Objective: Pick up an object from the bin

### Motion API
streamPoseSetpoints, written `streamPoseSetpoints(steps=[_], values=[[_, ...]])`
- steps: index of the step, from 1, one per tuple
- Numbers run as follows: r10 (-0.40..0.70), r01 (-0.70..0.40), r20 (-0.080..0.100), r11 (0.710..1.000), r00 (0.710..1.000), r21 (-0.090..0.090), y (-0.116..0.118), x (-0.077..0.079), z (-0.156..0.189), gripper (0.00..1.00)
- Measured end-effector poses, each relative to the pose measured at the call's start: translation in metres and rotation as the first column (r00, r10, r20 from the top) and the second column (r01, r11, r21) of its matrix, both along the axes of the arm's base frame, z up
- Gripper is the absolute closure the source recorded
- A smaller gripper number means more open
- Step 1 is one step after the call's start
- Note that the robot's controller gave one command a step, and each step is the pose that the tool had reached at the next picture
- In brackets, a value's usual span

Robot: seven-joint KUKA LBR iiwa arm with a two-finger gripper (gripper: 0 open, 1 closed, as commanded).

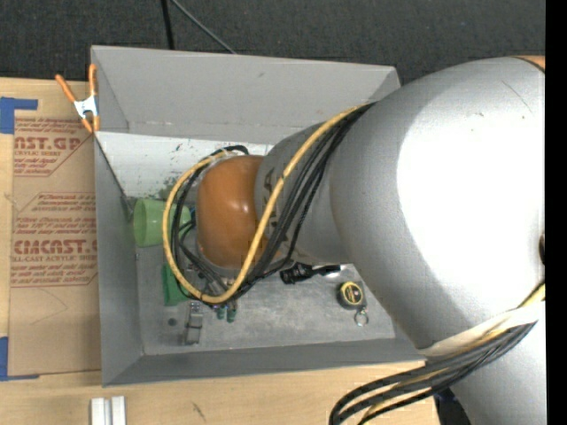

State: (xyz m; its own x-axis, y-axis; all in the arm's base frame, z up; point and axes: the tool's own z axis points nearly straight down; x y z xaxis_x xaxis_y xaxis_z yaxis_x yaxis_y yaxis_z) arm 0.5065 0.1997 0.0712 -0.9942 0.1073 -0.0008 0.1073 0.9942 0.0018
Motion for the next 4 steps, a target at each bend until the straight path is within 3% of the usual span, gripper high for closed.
streamPoseSetpoints(steps=[1, 2, 3, 4], values=[[-0.001, 0.001, 0.002, 1.0, 1.0, 0.001, 0.0, 0.001, 0.001, 1.0], [0.029, -0.029, 0.004, 1.0, 1.0, 0.001, 0.002, 0.011, 0.058, 1.0], [0.028, -0.028, -0.001, 1.0, 1.0, 0.0, 0.001, 0.01, 0.054, 0.0], [0.03, -0.03, -0.007, 1.0, 1.0, -0.003, 0.013, -0.001, -0.005, 0.0]])
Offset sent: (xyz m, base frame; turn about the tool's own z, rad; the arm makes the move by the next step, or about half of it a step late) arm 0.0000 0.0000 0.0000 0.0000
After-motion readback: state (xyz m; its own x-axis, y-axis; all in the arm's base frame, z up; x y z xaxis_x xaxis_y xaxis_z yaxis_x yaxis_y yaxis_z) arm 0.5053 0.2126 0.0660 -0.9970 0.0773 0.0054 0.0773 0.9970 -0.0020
